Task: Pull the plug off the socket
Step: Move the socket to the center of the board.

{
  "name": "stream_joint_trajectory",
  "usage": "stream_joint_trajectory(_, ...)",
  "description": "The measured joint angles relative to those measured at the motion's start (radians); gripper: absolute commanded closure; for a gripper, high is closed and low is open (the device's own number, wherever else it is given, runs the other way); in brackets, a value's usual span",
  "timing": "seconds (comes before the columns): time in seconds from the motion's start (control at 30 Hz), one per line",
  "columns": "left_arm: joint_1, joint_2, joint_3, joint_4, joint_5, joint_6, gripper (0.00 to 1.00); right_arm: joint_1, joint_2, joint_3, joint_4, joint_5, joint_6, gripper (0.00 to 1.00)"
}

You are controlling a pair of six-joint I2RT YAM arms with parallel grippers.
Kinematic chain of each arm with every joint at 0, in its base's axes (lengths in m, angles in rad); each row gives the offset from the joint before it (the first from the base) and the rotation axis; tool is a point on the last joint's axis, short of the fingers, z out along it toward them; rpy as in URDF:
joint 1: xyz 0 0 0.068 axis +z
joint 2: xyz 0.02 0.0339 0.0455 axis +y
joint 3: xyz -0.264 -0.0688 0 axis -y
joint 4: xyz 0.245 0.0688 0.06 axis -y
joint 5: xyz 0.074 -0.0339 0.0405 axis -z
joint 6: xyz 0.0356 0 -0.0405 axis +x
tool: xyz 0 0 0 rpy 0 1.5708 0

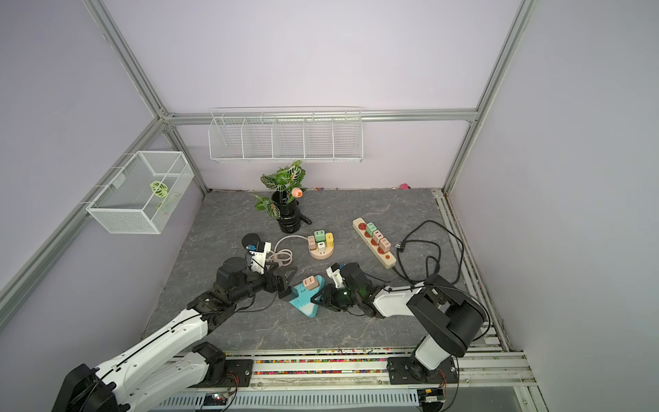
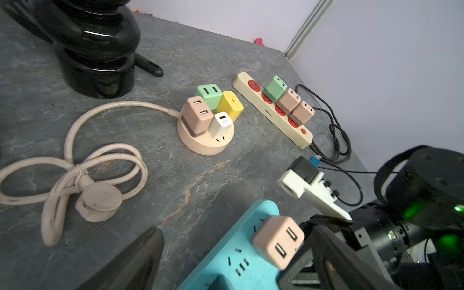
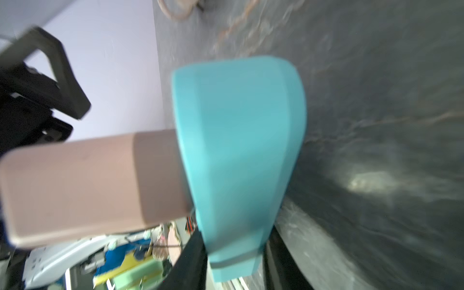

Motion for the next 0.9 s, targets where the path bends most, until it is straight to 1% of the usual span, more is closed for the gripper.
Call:
stream_joint_trajectory(0.07,-0.008,0.002,0.000,0.000,0.002,0.008,0.13,-0.004,0.009,0.026,-0.044,-0.032,-0.042,0.70)
stream_joint_trajectory(0.17,-0.012,0.003,0.000,-0.001,0.002,0.012,0.21,-0.017,0.011,0.045,-0.104,-0.060,-0.105,0.68)
stream_joint_trajectory(0.3,-0.018,-0.003,0.000,-0.022,0.005,-0.004,0.27,-0.069,0.011,0.043,-0.135,-0.101,-0.164,0.65)
stream_joint_trajectory(0.37,-0.019,-0.011,0.000,-0.059,0.003,-0.013,0.28,-0.104,0.010,0.038,-0.148,-0.118,-0.189,0.60)
stream_joint_trajectory(0.47,-0.021,-0.019,0.000,-0.128,-0.004,-0.027,0.28,-0.126,0.009,0.043,-0.206,-0.104,-0.223,0.53)
stream_joint_trajectory(0.7,-0.063,-0.010,0.010,-0.231,-0.035,-0.034,0.30,-0.137,0.014,0.072,-0.289,-0.095,-0.265,0.48)
stream_joint_trajectory(0.8,-0.084,0.029,0.034,-0.241,-0.053,-0.021,0.31,-0.137,0.013,0.073,-0.293,-0.077,-0.260,0.46)
stream_joint_trajectory(0.9,-0.097,0.094,0.070,-0.238,-0.054,0.024,0.31,-0.137,0.000,0.060,-0.273,-0.034,-0.230,0.43)
